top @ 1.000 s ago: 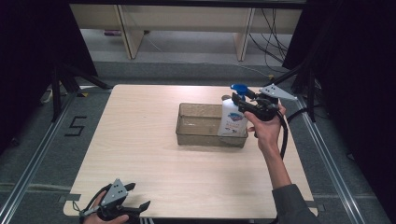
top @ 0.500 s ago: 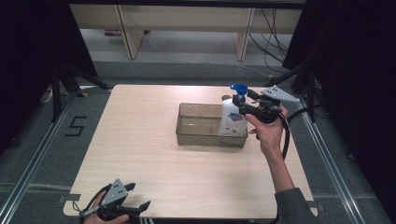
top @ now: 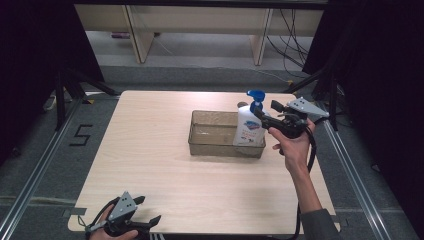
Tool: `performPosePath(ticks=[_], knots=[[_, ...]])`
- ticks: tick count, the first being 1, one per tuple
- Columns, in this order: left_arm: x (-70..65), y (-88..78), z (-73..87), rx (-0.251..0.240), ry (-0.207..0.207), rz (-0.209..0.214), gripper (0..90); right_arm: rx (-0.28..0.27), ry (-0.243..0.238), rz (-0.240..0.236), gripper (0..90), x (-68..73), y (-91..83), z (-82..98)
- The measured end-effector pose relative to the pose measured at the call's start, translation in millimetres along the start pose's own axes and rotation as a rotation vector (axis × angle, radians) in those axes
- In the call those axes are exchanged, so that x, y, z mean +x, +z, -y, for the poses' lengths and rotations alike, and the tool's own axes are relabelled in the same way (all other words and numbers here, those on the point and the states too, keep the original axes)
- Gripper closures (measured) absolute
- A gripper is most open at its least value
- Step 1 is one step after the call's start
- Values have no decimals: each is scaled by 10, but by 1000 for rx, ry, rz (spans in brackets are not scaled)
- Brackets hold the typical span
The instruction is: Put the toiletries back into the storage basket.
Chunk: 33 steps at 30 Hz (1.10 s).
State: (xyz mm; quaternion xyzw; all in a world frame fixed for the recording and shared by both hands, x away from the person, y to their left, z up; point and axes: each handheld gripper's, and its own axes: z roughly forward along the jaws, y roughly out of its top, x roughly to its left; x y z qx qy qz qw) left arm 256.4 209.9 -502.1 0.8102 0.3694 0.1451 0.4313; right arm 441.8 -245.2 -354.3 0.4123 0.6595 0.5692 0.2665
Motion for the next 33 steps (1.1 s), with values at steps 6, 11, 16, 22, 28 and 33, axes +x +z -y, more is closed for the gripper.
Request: performPosePath(ticks=[6, 11, 16, 22, 28, 33], knots=[[2, 0, 0, 1, 0, 0, 162, -10, 7, -9, 273, 3, -82, 39], [5, -1, 0, 0, 1, 0, 162, -21, 10, -6, 273, 18, -152, 85], [7, -4, -1, 1, 2, 3, 162, 0, 27, -7, 272, 48, -218, 135], [-2, -7, -8, -5, 7, -4, 162, -5, 14, -24, 272, 71, -261, 167], [-13, -19, -15, -10, 15, 8, 162, -4, 14, -35, 271, 112, -284, 175], [-16, -26, -24, -9, 27, 6, 162, 0, 7, -33, 263, 132, -301, 199]])
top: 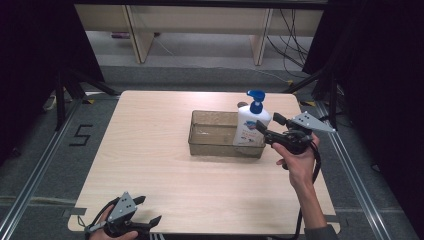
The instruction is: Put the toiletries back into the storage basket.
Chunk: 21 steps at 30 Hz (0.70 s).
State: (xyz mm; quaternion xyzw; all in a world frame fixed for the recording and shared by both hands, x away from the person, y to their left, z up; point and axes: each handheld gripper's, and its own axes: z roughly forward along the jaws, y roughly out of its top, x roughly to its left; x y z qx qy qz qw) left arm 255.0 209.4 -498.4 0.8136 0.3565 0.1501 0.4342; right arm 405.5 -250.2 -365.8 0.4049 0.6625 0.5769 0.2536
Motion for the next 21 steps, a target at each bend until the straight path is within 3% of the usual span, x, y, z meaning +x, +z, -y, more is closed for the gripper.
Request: performPosePath(ticks=[17, 21], knots=[[-16, 1, 1, -15, -6, 5, 162, 2, 27, -31, 253, 62, -12, 39], [-18, 1, 1, -15, -9, 4, 162, 7, 12, -33, 244, 69, -16, 46]])
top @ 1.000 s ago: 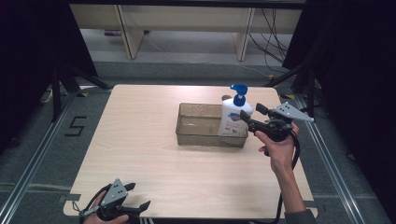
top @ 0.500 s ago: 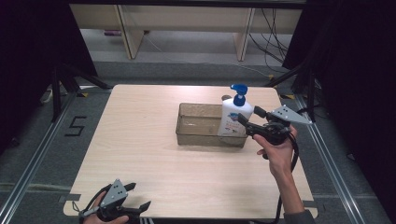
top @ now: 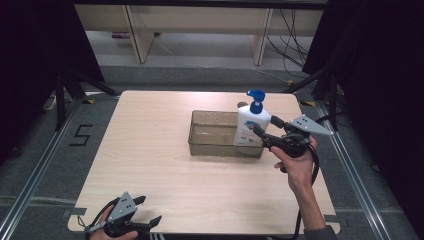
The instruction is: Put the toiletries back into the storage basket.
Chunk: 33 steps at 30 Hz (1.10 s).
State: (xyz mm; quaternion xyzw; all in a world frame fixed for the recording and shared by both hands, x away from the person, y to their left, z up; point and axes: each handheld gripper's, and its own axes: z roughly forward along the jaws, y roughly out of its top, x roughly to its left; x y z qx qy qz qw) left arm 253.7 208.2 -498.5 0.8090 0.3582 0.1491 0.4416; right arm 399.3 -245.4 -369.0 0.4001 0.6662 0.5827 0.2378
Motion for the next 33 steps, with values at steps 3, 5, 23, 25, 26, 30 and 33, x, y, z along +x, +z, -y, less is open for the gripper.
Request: performPosePath(ticks=[3, 5, 23, 25, 26, 30, 33], knots=[[7, -3, -1, 4, 6, -4, 162, 4, 3, -5, 238, 27, -1, 6], [0, -2, 0, 0, -1, -1, 162, 4, 7, -16, 238, 42, 2, 15], [11, -2, 3, 3, 7, -3, 160, 33, -13, -68, 210, 182, 5, 107], [2, 5, 5, -8, -6, -2, 160, 36, -13, -77, 209, 206, 18, 130], [4, 7, 6, -10, -4, 1, 160, 44, -14, -75, 209, 216, 14, 139], [8, -3, 4, 1, 6, -2, 160, 53, -8, -85, 205, 242, 26, 182], [9, -3, 4, 1, 6, -2, 160, 56, -4, -92, 204, 264, 28, 216]])
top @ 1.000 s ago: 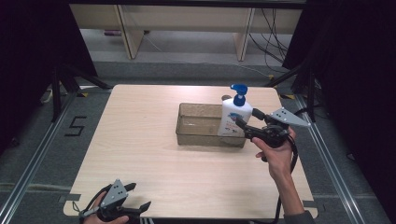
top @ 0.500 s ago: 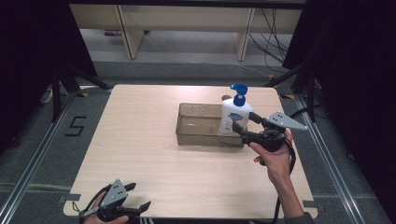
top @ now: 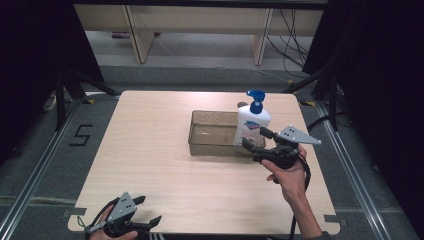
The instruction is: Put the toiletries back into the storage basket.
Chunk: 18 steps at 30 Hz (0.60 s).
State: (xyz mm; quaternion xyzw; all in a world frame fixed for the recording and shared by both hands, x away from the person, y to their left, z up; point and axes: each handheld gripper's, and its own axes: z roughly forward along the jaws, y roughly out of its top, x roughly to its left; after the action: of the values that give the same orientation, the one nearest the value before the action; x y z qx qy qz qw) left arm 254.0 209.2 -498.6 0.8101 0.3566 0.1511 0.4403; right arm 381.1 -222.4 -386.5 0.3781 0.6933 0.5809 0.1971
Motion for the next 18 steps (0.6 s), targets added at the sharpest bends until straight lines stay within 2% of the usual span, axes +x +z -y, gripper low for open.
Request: performPosePath(ticks=[2, 3, 4, 5, 6, 7, 10, 12, 13, 14, 15, 16, 18], knots=[[7, -6, -1, 9, 11, 0, 159, 3, -12, -2, 204, 6, -2, 19], [1, 2, -1, 0, 1, 1, 159, 8, 2, -8, 204, 19, -1, 29], [8, -4, -2, 10, 11, 0, 159, 6, -18, -2, 204, 10, -1, 38], [4, -2, -1, 7, 7, 1, 160, 9, 3, -13, 204, 23, 4, 56], [-7, 6, 1, -6, -8, 2, 159, 15, -7, -4, 204, 24, 1, 68], [8, -6, -1, 10, 12, 0, 160, 22, -9, -10, 203, 26, 4, 82], [0, 1, 0, 0, 1, 1, 159, 31, 10, -19, 203, 40, 11, 124], [7, -5, -1, 9, 10, 0, 159, 34, -4, -17, 204, 33, 15, 150], [6, -4, -1, 8, 10, 1, 159, 39, 16, -18, 204, 49, 12, 162], [-7, 6, 1, -6, -8, 2, 159, 40, -2, -20, 204, 35, 15, 173], [8, -6, -1, 10, 12, 0, 159, 46, 22, -20, 204, 53, 16, 189], [1, 1, 0, 1, 1, 0, 159, 48, 2, -17, 203, 42, 17, 196], [7, -4, -1, 8, 10, 0, 159, 46, 5, -30, 204, 47, 29, 219]])
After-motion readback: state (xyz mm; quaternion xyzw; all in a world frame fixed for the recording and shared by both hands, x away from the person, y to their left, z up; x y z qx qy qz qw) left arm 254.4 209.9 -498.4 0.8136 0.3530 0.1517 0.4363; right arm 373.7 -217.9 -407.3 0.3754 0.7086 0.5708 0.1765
